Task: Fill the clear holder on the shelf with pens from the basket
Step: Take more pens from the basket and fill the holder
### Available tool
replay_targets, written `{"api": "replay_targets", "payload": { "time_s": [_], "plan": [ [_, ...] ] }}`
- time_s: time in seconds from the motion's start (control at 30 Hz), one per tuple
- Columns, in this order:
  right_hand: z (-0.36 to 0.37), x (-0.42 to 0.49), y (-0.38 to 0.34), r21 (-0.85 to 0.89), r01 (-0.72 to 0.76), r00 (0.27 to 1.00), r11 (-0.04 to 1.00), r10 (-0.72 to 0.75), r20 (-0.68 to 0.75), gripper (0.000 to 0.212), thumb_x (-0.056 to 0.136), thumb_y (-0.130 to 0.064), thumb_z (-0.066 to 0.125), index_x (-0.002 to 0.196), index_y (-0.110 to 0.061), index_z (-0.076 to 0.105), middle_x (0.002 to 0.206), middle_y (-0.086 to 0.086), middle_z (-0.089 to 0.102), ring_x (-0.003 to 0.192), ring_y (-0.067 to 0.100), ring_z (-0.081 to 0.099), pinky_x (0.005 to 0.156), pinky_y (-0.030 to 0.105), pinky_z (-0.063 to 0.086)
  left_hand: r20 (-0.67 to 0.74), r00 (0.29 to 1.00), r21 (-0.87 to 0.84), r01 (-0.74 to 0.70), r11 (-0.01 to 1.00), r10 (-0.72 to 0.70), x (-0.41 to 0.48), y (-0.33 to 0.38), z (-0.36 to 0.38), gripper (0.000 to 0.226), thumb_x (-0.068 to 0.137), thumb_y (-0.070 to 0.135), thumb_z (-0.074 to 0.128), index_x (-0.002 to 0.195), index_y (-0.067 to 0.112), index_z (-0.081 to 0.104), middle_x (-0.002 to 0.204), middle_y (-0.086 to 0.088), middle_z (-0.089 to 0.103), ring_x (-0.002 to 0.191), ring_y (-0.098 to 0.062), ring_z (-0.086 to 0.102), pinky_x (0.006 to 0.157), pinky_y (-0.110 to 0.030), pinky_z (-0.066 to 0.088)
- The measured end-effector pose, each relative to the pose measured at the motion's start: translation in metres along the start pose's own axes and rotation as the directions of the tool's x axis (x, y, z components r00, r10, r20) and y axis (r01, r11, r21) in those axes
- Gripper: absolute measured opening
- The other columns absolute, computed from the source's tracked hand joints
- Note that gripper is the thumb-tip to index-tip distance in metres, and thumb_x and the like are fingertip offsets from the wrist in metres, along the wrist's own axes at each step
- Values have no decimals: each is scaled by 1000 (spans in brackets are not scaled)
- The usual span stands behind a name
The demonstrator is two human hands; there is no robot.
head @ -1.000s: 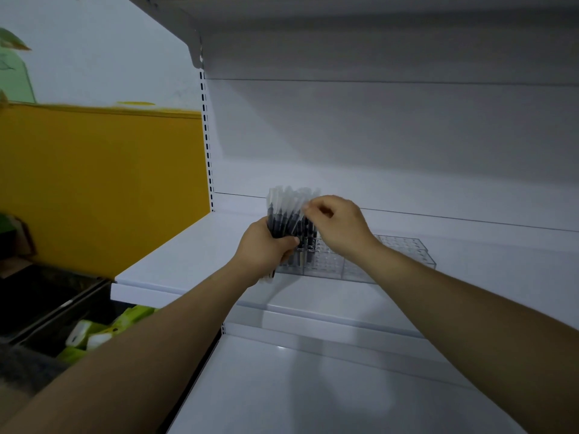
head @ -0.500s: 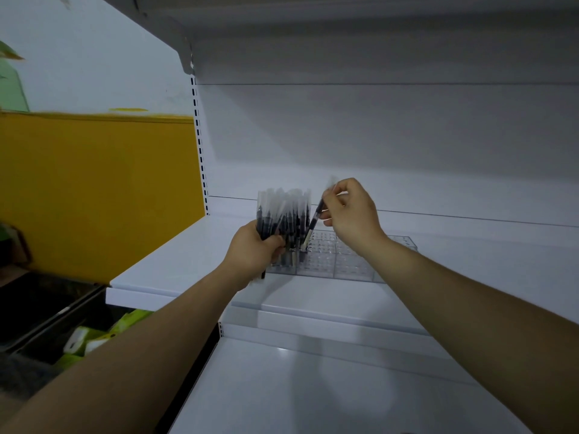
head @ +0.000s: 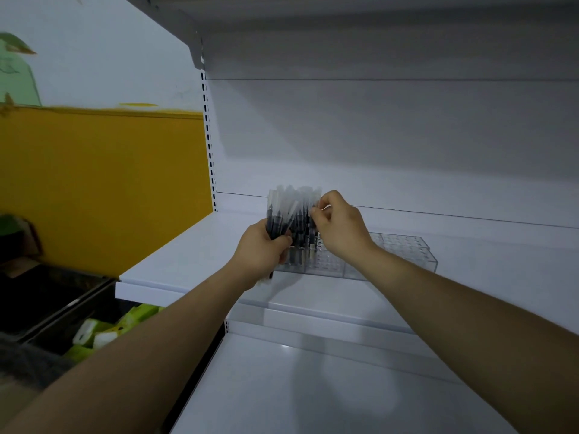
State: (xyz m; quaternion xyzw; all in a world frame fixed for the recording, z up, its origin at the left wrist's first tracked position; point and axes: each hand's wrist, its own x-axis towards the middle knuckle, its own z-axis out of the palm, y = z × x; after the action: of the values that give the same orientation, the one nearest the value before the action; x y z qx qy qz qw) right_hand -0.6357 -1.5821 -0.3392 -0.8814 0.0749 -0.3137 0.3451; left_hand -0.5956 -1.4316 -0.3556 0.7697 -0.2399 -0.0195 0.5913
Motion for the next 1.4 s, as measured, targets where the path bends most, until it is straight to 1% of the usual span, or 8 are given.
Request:
{"api": "replay_targets", "payload": {
  "time_s": [0.2, 0.3, 0.4, 0.6, 0.73, 0.9, 1.07, 1.4],
  "plan": [
    [3, 2, 5, -102, -51, 997, 993, 56, 50, 19, 97, -33, 51, 95, -14, 49, 83, 4, 61, 78, 24, 58, 69, 35, 46, -30, 1000, -25, 4, 1000, -4, -1, -2, -1, 16, 90, 6, 60, 82, 19, 60, 89, -24, 68, 72, -28, 62, 79, -51, 56],
    [-5, -2, 2, -2, -4, 998, 1000, 4, -58, 18, 95, -34, 55, 100, -17, 56, 91, -2, 58, 82, 14, 54, 71, 25, 42, -32, 999, -51, -2, 999, 0, -1, 0, 2, 11, 90, 6, 61, 82, 14, 61, 83, -19, 68, 73, -29, 63, 80, -52, 56],
    [-14, -6, -3, 112, 22, 999, 993, -27, 42, 18, 94, -31, 57, 100, -18, 68, 93, -4, 62, 84, 10, 56, 69, 15, 41, -10, 1000, -85, -15, 996, 14, 1, 6, 9, 9, 90, 6, 61, 84, 13, 62, 89, -24, 68, 76, -31, 64, 80, -54, 56],
    [-22, 1, 5, 255, -80, 997, 964, 80, 10, 13, 94, -25, 57, 82, -20, 57, 88, 2, 66, 82, 19, 64, 74, 33, 53, 12, 999, -28, -45, 999, 45, 1, 14, 28, 9, 91, 12, 60, 93, 4, 64, 89, -19, 69, 71, -22, 61, 73, -37, 54],
    [-40, 14, 8, 428, -101, 977, 898, 169, -126, 14, 98, -21, 47, 85, -20, 48, 96, 14, 66, 75, 25, 69, 61, 33, 55, -8, 1000, -60, 28, 998, -29, 4, 7, 27, 2, 90, 10, 62, 88, 9, 62, 91, -17, 69, 86, -32, 66, 81, -44, 55],
    [-42, 32, 20, 357, -68, 966, 932, 150, -208, 9, 98, -19, 45, 91, -20, 50, 88, 3, 63, 88, 30, 66, 78, 49, 56, 29, 999, -83, 41, 996, -39, 5, 6, 26, 9, 92, 1, 54, 90, 9, 58, 74, -10, 58, 66, -23, 52, 63, -32, 52],
    [-25, 40, 28, 258, -64, 983, 964, 106, -152, 7, 99, -18, 44, 101, -15, 50, 90, -1, 60, 90, 29, 63, 83, 48, 54, 49, 998, -34, 27, 999, -25, 9, 6, 27, 11, 91, 4, 53, 88, 13, 58, 84, -18, 66, 67, -23, 55, 67, -35, 51],
    [-13, 49, 39, 131, -43, 995, 990, 54, -85, 20, 101, -25, 42, 108, -10, 52, 81, -1, 56, 65, 19, 53, 63, 35, 47, 3, 1000, -55, 12, 998, -12, 17, 1, 31, 8, 92, 9, 56, 97, 14, 60, 85, -9, 68, 71, -21, 61, 72, -39, 56]
  ]
}}
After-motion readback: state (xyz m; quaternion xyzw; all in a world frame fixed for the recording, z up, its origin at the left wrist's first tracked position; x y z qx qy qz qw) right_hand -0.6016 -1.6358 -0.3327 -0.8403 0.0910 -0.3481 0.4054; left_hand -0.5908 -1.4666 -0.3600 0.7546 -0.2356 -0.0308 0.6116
